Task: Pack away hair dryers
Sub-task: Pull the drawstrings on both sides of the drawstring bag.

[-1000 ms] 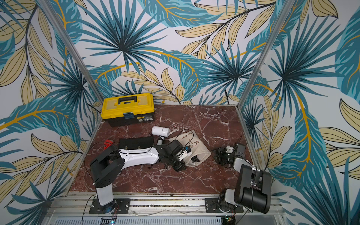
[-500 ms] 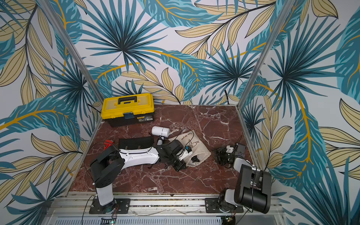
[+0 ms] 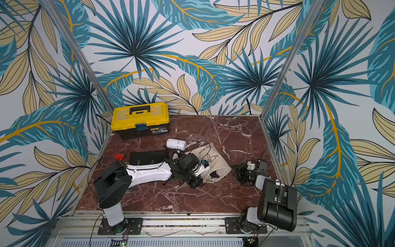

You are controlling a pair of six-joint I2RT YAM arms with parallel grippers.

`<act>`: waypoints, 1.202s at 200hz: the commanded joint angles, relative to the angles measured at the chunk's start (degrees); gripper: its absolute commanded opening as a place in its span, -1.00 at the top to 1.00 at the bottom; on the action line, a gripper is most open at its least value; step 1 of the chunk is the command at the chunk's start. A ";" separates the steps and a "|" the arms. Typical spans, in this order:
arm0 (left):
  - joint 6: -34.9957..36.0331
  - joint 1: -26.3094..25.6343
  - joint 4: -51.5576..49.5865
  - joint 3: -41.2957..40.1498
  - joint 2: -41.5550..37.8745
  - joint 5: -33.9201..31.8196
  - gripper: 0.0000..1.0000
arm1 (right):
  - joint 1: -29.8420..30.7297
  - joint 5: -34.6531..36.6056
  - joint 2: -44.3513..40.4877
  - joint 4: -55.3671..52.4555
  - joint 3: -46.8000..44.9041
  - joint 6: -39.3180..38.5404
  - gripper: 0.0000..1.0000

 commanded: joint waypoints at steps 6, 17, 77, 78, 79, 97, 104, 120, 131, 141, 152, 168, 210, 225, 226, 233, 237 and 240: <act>-0.19 0.21 0.26 -1.92 -2.66 0.10 1.00 | 0.55 -2.47 3.24 6.99 -1.97 4.06 0.19; -0.15 0.22 0.29 -2.03 -2.84 -0.05 1.00 | 0.80 -2.34 3.41 8.16 -2.76 5.10 0.19; 0.20 0.25 0.20 -1.82 -2.51 -0.10 1.00 | 2.23 -2.60 6.81 20.87 -5.00 15.63 0.17; 0.20 0.22 0.17 -1.74 -2.51 -0.14 1.00 | 2.25 -2.60 6.87 20.96 -5.05 15.73 0.17; 0.20 0.21 0.15 -1.75 -2.51 -0.15 1.00 | 2.26 -2.65 6.94 21.14 -5.03 15.91 0.17; 0.38 0.21 0.05 -1.66 -2.69 -0.49 1.00 | 2.39 -2.58 7.10 21.81 -5.71 17.26 0.17; 0.38 0.21 0.04 -1.65 -2.71 -0.64 1.00 | 2.49 -2.73 7.10 21.97 -5.87 17.68 0.17; 0.34 0.20 0.04 -1.59 -2.69 -0.70 1.00 | 2.61 -3.46 7.03 22.08 -5.94 18.93 0.17; 0.44 0.21 0.05 -1.67 -2.60 -0.73 1.00 | 2.59 -3.71 6.52 21.98 -6.07 19.64 0.17; 0.55 0.21 0.09 -1.64 -2.68 -0.96 1.00 | 2.62 -3.51 5.69 21.29 -6.18 20.04 0.17; 0.71 0.21 0.04 -1.65 -2.69 -1.08 1.00 | 2.62 -3.57 4.83 20.18 -6.07 20.24 0.17; 0.73 0.21 0.05 -1.51 -2.70 -1.23 1.00 | 2.61 -3.30 3.50 17.54 -5.58 19.93 0.15; 0.92 0.21 0.04 -0.66 -2.08 -0.96 1.00 | 2.90 -1.07 6.94 24.84 -5.71 25.04 0.09; 1.00 0.25 0.05 -0.53 -2.12 -0.96 1.00 | 4.02 -1.04 10.64 31.41 -5.94 28.48 0.12; 1.00 0.22 0.05 -0.52 -2.09 -0.96 1.00 | 4.16 -1.03 10.85 31.59 -5.96 28.62 0.13; 1.00 0.25 0.05 -0.54 -2.14 -1.03 1.00 | 4.66 -0.84 12.13 33.48 -6.12 29.33 0.16; 1.00 0.21 0.01 -0.55 -2.16 -1.06 1.00 | 4.85 -0.64 12.67 34.48 -6.30 29.68 0.18; 1.00 0.21 0.07 -0.60 -2.24 -1.11 1.00 | 4.90 -0.42 12.98 35.44 -6.58 29.98 0.19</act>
